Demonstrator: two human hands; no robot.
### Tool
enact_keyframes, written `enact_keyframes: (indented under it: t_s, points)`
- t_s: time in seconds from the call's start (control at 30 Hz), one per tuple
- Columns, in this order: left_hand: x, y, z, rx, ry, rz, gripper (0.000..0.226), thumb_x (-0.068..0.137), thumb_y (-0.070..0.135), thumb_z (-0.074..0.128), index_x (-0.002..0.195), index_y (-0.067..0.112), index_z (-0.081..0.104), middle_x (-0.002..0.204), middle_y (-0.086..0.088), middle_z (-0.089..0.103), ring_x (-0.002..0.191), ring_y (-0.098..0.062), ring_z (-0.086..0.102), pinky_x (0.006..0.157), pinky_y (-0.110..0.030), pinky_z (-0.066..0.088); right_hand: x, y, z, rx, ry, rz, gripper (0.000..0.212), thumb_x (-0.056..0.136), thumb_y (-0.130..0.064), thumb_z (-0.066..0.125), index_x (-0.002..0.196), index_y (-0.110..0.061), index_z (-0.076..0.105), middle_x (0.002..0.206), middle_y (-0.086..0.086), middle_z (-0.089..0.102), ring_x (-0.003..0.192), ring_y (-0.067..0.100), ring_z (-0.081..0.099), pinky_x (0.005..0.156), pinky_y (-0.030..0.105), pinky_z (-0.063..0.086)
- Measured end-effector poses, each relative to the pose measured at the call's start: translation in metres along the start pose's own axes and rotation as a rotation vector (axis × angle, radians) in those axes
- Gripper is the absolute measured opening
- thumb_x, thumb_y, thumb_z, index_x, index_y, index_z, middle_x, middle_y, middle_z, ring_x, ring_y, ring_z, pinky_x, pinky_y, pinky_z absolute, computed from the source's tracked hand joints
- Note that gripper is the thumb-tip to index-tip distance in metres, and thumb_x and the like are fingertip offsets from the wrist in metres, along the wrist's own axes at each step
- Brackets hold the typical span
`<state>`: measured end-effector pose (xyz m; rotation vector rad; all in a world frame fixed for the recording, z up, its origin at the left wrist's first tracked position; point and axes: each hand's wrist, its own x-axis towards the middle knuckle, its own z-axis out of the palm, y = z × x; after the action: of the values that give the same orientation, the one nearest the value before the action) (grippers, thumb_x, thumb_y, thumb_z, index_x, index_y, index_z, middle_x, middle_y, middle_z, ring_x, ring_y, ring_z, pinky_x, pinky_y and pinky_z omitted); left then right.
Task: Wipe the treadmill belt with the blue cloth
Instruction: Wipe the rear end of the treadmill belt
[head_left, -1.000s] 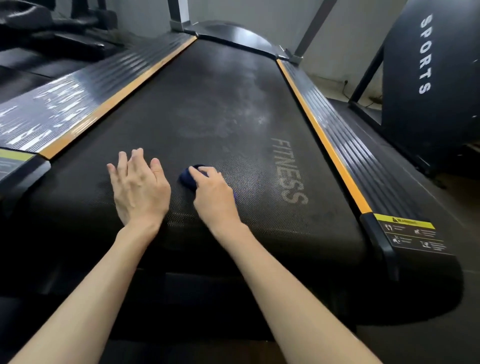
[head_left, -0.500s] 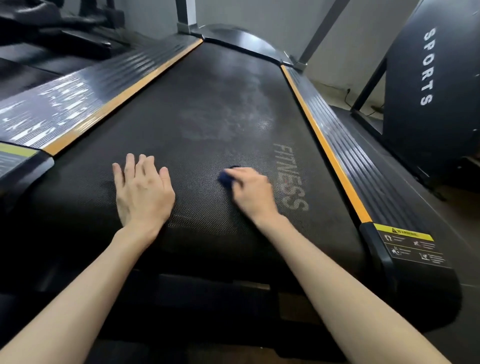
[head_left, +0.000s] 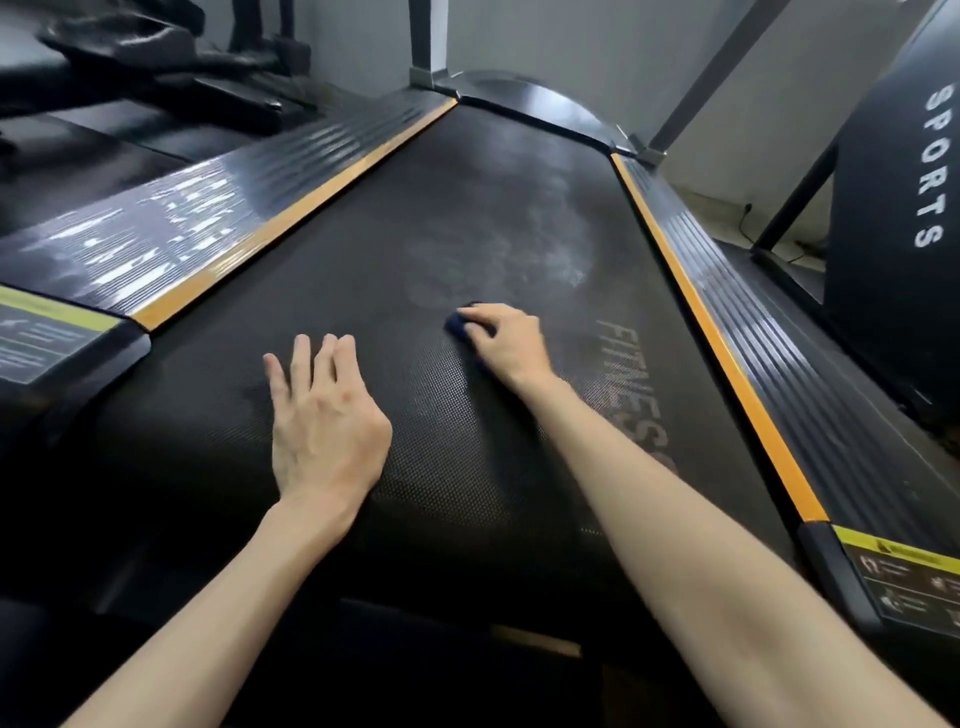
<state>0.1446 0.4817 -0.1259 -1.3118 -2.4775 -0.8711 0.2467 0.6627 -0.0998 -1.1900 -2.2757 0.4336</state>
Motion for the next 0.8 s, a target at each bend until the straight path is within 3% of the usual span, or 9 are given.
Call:
enact_keyframes:
  t_s: [0.07,0.13,0.2,0.33,0.4,0.57,0.63,0.7,0.8]
  points:
    - [0.000,-0.001,0.001,0.030,-0.003,0.004,0.052,0.084,0.012,0.032,0.133,0.001,0.041,0.137,-0.018,0.047,0.135,-0.037,0.030,0.113,-0.054,0.014,-0.001,-0.038,0.027,0.052,-0.218,-0.302,0.026,0.090,-0.018,0.060,0.115,-0.020,0.068,0.126,-0.001,0.061,0.118,0.014,0.054,0.102,0.023,0.036]
    - [0.001,-0.002,0.001,0.049,-0.006,-0.003,0.053,0.083,0.014,0.033,0.134,0.002,0.041,0.138,-0.018,0.046,0.135,-0.036,0.030,0.113,-0.054,0.016,0.016,-0.037,0.033,0.061,-0.287,-0.452,0.026,0.090,-0.014,0.059,0.114,-0.019,0.068,0.124,0.001,0.062,0.115,0.015,0.057,0.100,0.022,0.038]
    - [0.002,-0.003,0.001,0.057,-0.013,-0.010,0.053,0.083,0.014,0.032,0.134,0.003,0.042,0.139,-0.018,0.045,0.135,-0.036,0.030,0.113,-0.054,0.016,0.047,-0.004,0.019,-0.039,-0.174,-0.270,0.027,0.092,-0.013,0.056,0.115,-0.020,0.068,0.124,0.003,0.062,0.114,0.020,0.057,0.099,0.023,0.038]
    - [0.002,0.000,0.001,0.089,-0.042,-0.004,0.053,0.084,0.014,0.031,0.135,0.005,0.044,0.140,-0.016,0.045,0.135,-0.034,0.032,0.113,-0.053,0.017,0.082,0.046,-0.012,-0.335,-0.042,0.375,0.032,0.094,-0.012,0.043,0.120,-0.010,0.060,0.128,0.016,0.054,0.119,0.032,0.048,0.096,0.032,0.037]
    - [0.002,0.002,0.001,0.102,-0.053,0.003,0.053,0.085,0.016,0.030,0.135,0.008,0.045,0.140,-0.014,0.045,0.136,-0.033,0.032,0.114,-0.052,0.016,0.087,0.022,0.003,-0.235,-0.058,0.345,0.033,0.093,-0.020,0.045,0.121,-0.013,0.061,0.129,0.012,0.056,0.122,0.028,0.047,0.099,0.032,0.036]
    - [0.003,0.002,0.002,0.116,-0.041,0.000,0.052,0.083,0.018,0.033,0.131,0.006,0.049,0.138,-0.017,0.048,0.134,-0.035,0.035,0.113,-0.052,0.018,0.070,-0.065,0.060,0.017,-0.260,-0.292,0.031,0.088,-0.026,0.062,0.118,-0.025,0.065,0.127,-0.005,0.061,0.120,0.014,0.053,0.103,0.025,0.036]
    - [0.003,0.001,0.001,0.121,-0.023,0.002,0.051,0.082,0.018,0.035,0.129,0.004,0.050,0.137,-0.019,0.048,0.133,-0.036,0.035,0.113,-0.052,0.017,0.069,-0.057,0.065,0.017,-0.275,-0.378,0.029,0.090,-0.023,0.059,0.119,-0.024,0.065,0.128,-0.004,0.060,0.119,0.015,0.053,0.103,0.028,0.037]
    - [0.003,0.000,0.000,0.116,-0.004,0.001,0.050,0.081,0.016,0.037,0.126,0.002,0.051,0.136,-0.020,0.048,0.134,-0.037,0.033,0.114,-0.052,0.016,0.077,-0.029,0.050,0.012,-0.162,-0.253,0.028,0.093,-0.018,0.055,0.118,-0.024,0.066,0.127,0.000,0.060,0.117,0.019,0.055,0.101,0.028,0.038]
    - [0.002,0.000,-0.002,0.110,-0.010,0.003,0.048,0.080,0.015,0.037,0.124,0.002,0.053,0.135,-0.020,0.049,0.134,-0.036,0.033,0.114,-0.051,0.016,0.075,0.034,0.006,-0.190,0.040,0.118,0.033,0.094,-0.011,0.047,0.118,-0.024,0.065,0.126,0.011,0.058,0.115,0.031,0.053,0.092,0.031,0.041]
